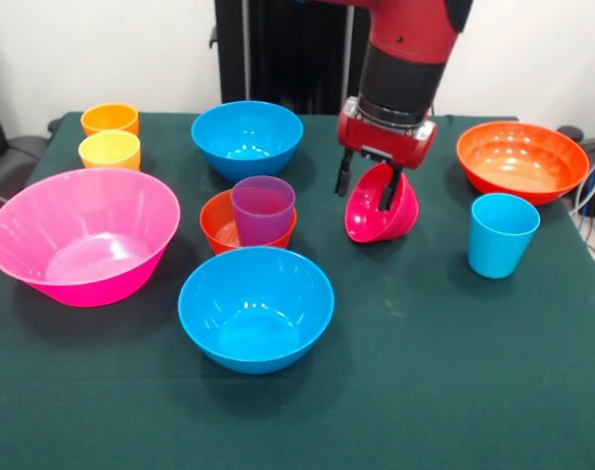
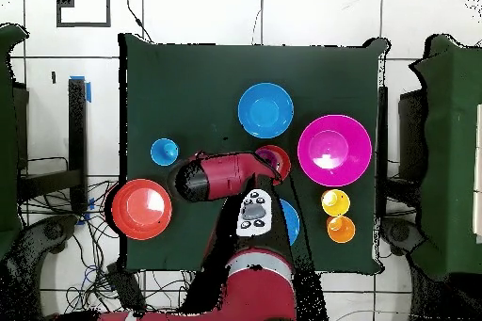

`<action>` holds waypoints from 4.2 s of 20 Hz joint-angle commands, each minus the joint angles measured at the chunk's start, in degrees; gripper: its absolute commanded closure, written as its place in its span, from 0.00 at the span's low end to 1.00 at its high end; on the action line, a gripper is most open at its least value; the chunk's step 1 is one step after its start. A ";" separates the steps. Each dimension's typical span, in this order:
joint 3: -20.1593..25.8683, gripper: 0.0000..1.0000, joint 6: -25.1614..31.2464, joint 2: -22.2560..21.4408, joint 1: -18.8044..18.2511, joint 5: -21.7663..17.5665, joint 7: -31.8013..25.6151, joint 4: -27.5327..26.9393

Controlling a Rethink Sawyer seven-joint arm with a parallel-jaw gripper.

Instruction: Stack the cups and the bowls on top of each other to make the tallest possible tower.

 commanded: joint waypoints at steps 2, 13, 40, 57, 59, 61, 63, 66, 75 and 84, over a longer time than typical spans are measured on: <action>2.29 0.00 -2.37 2.75 3.02 4.58 11.32 7.86; 0.81 0.00 4.63 -7.32 5.24 11.18 10.71 19.95; 6.79 0.00 -5.62 -8.75 -0.56 9.85 1.25 11.97; 10.62 0.00 -11.85 -2.16 -5.45 7.82 1.57 9.45; 9.74 0.00 -12.66 -0.17 -4.83 7.59 1.93 8.49; 9.27 0.00 -13.53 1.39 -4.43 7.86 2.41 7.82; 8.82 0.00 -13.94 2.15 -3.93 8.22 2.81 7.65; 8.53 0.00 -14.51 3.29 -3.61 8.50 3.05 7.60; 10.64 0.00 -17.65 8.65 -5.36 8.25 2.21 5.67; 10.99 0.00 -20.77 14.15 -6.05 6.94 1.35 2.38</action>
